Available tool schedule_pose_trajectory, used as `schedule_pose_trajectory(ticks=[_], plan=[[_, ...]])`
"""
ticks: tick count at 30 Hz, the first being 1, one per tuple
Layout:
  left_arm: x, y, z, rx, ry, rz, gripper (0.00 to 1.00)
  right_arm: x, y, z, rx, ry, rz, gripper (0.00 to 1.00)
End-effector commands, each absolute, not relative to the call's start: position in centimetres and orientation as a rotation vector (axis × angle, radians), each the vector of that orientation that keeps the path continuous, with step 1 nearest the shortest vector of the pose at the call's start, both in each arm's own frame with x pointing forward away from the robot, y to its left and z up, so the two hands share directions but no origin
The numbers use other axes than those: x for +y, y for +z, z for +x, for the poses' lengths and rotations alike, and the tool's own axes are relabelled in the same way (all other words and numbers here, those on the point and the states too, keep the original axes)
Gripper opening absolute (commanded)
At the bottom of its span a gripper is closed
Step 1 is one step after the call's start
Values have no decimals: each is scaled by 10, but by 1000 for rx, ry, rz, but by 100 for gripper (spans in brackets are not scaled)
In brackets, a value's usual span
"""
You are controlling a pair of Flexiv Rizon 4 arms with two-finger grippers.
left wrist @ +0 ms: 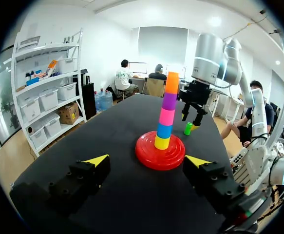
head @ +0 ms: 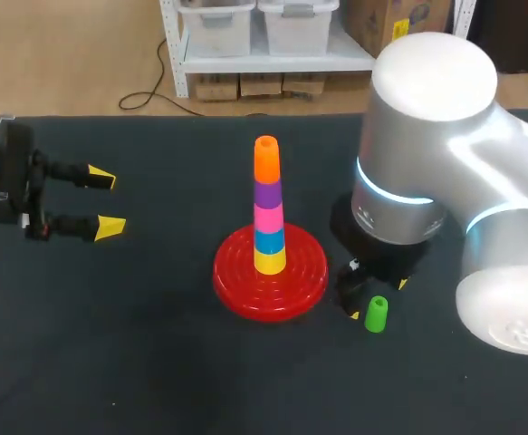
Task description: Pick up and stack the cylinders on the red base in this order: pink,purple,orange,green
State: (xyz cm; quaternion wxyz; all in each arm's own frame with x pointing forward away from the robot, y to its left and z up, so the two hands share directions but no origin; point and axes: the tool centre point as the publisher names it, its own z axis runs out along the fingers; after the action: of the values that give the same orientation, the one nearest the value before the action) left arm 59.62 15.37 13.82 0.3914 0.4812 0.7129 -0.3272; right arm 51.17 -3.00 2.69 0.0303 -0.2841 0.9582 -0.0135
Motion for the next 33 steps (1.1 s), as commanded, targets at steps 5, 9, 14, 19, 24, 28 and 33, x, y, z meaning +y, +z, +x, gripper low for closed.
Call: schedule_pose_trajectory(ticks=[5,9,14,19,24,28,33], plan=[[154,137,596,1807,-829,1220,100,-30,21,509,2918,-62,-857,48],[154,137,596,1807,-829,1220,100,-33,18,509,2924,-55,-846,46],[154,137,596,1807,-829,1220,100,-35,20,508,2924,-32,-832,44],[154,137,596,1807,-829,1220,100,-37,21,509,2918,-24,-827,43],[154,137,596,1807,-829,1220,100,-36,23,508,2914,-21,-828,42],[154,137,596,1807,-829,1220,100,-34,27,507,2898,-16,-835,41],[154,137,596,1807,-829,1220,100,-33,31,506,2884,-15,-842,40]])
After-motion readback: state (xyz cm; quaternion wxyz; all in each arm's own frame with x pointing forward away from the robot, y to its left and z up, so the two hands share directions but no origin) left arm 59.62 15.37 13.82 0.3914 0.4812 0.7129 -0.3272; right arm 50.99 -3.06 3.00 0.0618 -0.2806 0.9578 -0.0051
